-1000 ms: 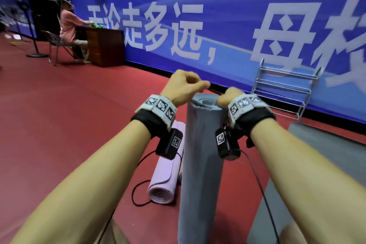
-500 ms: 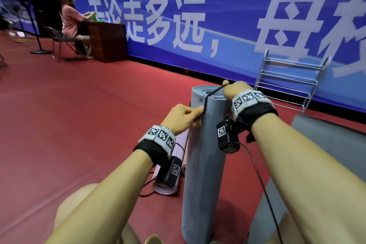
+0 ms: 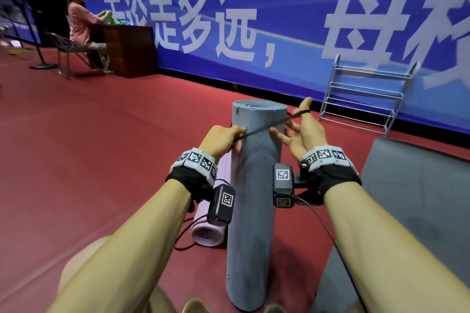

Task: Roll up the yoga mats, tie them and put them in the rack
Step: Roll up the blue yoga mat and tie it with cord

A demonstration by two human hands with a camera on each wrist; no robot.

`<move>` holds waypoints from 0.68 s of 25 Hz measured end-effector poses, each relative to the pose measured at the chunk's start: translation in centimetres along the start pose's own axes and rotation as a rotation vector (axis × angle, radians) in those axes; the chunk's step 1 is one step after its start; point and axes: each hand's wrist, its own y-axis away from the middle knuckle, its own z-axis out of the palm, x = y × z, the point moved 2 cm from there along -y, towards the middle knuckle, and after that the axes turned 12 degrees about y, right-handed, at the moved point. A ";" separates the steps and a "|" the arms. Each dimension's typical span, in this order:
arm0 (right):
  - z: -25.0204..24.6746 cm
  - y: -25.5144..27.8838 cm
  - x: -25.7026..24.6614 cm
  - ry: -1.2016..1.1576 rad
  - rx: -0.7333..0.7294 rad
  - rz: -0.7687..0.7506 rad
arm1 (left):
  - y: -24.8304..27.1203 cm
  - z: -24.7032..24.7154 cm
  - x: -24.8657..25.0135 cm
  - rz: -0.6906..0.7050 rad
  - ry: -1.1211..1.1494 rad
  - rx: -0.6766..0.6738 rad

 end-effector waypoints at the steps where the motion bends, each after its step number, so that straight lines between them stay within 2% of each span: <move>1: -0.1 0.2 -0.1 -0.027 -0.040 -0.006 | -0.2 0.0 -0.2 0.006 0.014 0.008; 2: -0.2 0.2 0.1 -0.037 -0.047 -0.007 | -0.2 0.1 -0.1 0.018 0.004 0.020; 5: -0.9 -0.1 1.2 -0.173 0.056 0.016 | -0.4 0.2 -0.9 0.100 -0.138 0.073; 7: -1.6 -0.2 1.5 -0.312 0.019 0.058 | 0.0 0.5 -1.6 0.153 -0.195 0.120; 9: -2.0 -0.5 1.4 -0.338 -0.026 0.108 | -0.1 0.3 -1.8 0.164 -0.130 0.160; 11: -2.1 -0.9 0.9 -0.219 0.020 0.121 | -0.5 0.2 -1.9 0.060 -0.064 0.163; 14: -2.1 -1.3 -0.1 0.092 0.164 0.100 | -1.5 0.6 -1.1 -0.090 0.138 0.143; 17: -2.3 -1.5 -0.4 0.274 0.164 0.105 | -3.1 0.5 -0.7 -0.118 0.043 0.117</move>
